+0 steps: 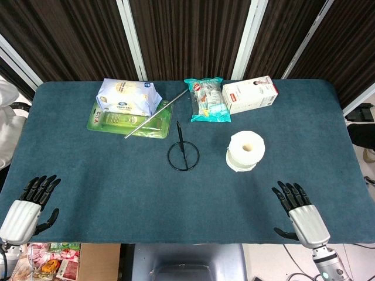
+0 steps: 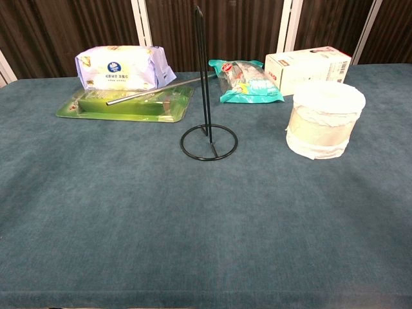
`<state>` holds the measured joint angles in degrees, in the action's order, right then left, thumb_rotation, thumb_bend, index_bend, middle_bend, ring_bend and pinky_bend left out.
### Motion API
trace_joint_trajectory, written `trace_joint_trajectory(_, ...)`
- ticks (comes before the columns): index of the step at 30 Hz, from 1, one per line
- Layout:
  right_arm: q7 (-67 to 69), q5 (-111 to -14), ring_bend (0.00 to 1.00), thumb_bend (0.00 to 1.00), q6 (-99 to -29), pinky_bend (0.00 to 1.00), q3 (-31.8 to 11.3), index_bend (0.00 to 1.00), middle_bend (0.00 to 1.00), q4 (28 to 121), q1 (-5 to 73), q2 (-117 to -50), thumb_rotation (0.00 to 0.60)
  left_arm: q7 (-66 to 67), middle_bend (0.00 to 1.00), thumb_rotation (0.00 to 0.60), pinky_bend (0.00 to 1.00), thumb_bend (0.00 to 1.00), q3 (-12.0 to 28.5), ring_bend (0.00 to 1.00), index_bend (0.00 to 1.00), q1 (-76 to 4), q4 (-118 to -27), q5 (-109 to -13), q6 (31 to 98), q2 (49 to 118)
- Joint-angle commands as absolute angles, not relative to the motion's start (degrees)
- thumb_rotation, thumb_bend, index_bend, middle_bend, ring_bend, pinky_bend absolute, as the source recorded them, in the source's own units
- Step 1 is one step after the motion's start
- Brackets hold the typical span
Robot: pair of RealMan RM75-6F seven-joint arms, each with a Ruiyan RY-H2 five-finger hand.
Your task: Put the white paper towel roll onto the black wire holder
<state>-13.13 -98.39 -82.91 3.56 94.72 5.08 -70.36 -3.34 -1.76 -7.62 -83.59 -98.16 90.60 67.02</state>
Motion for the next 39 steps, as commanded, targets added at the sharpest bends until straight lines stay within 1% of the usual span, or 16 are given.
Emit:
trace_joint_trajectory(1, -12.48, -98.73, 0.00, 0.17, -83.29, 0.00, 3.31, 0.00, 0.00, 94.29, 5.26, -70.60, 0.600, -3.62, 0.03, 0.600, 0.09, 0.46, -1.65, 0.01, 0.00, -7.47, -83.08, -98.59, 91.35, 67.34)
trace_joint_trajectory(5, -8.78, -99.17, 0.00, 0.17, -83.64, 0.00, 1.82, 0.00, 0.00, 91.67, 6.68, -71.89, 0.600, -4.08, 0.03, 0.600, 0.08, 0.46, -1.65, 0.00, 0.00, -7.33, -82.74, -98.76, 91.84, 67.37)
trace_joint_trajectory(7, -5.06, -97.93, 0.00, 0.17, -83.08, 0.00, -0.05, 0.00, 0.00, 89.82, 8.16, -73.07, 0.600, -4.37, 0.03, 0.600, 0.08, 0.46, -1.53, 0.00, 0.00, -7.29, -82.66, -98.60, 91.98, 67.32)
trace_joint_trajectory(8, -2.29, -97.18, 0.00, 0.17, -82.09, 0.00, -1.72, 0.00, 0.00, 88.09, 9.88, -73.87, 0.600, -4.48, 0.03, 0.600, 0.08, 0.46, -1.47, 0.00, 0.00, -7.29, -82.57, -98.41, 91.91, 67.30)
trace_joint_trajectory(10, 2.35, -93.73, 0.00, 0.17, -78.47, 0.00, -5.17, 0.00, 0.00, 85.37, 13.32, -75.13, 0.600, -4.56, 0.03, 0.600, 0.08, 0.46, -1.34, 0.00, 0.00, -7.33, -82.55, -98.03, 91.68, 67.23)
trace_joint_trajectory(14, 10.33, -87.37, 0.00, 0.17, -68.99, 0.00, -10.13, 0.00, 0.00, 81.77, 20.07, -76.23, 0.600, -4.32, 0.03, 0.600, 0.08, 0.46, -1.11, 0.00, 0.00, -7.36, -82.55, -97.51, 91.42, 67.26)
trace_joint_trajectory(18, 11.90, -82.55, 0.00, 0.16, -62.07, 0.00, -12.86, 0.00, 0.00, 77.79, 24.69, -77.44, 0.600, -3.89, 0.03, 0.600, 0.08, 0.46, -0.89, 0.00, 0.00, -7.39, -82.56, -96.96, 91.09, 67.39)
trace_joint_trajectory(25, 16.73, -76.27, 0.00, 0.14, -54.51, 0.00, -15.08, 0.00, 0.00, 73.00, 28.60, -78.25, 0.600, -3.32, 0.03, 0.600, 0.08, 0.46, -0.73, 0.00, 0.00, -7.58, -82.61, -96.26, 90.21, 67.48)
trace_joint_trajectory(30, 21.38, -73.72, 0.00, 0.14, -47.89, 0.00, -15.04, 0.00, 0.00, 71.09, 31.04, -78.19, 0.600, -2.92, 0.03, 0.600, 0.08, 0.46, -0.71, 0.00, 0.00, -7.52, -82.84, -96.19, 90.22, 67.52)
trace_joint_trajectory(39, 24.59, -72.38, 0.00, 0.14, -43.11, 0.00, -14.50, 0.00, 0.00, 67.19, 33.97, -80.25, 0.600, -2.62, 0.03, 0.600, 0.08, 0.46, -0.66, 0.00, 0.00, -7.61, -82.96, -95.98, 89.86, 67.53)
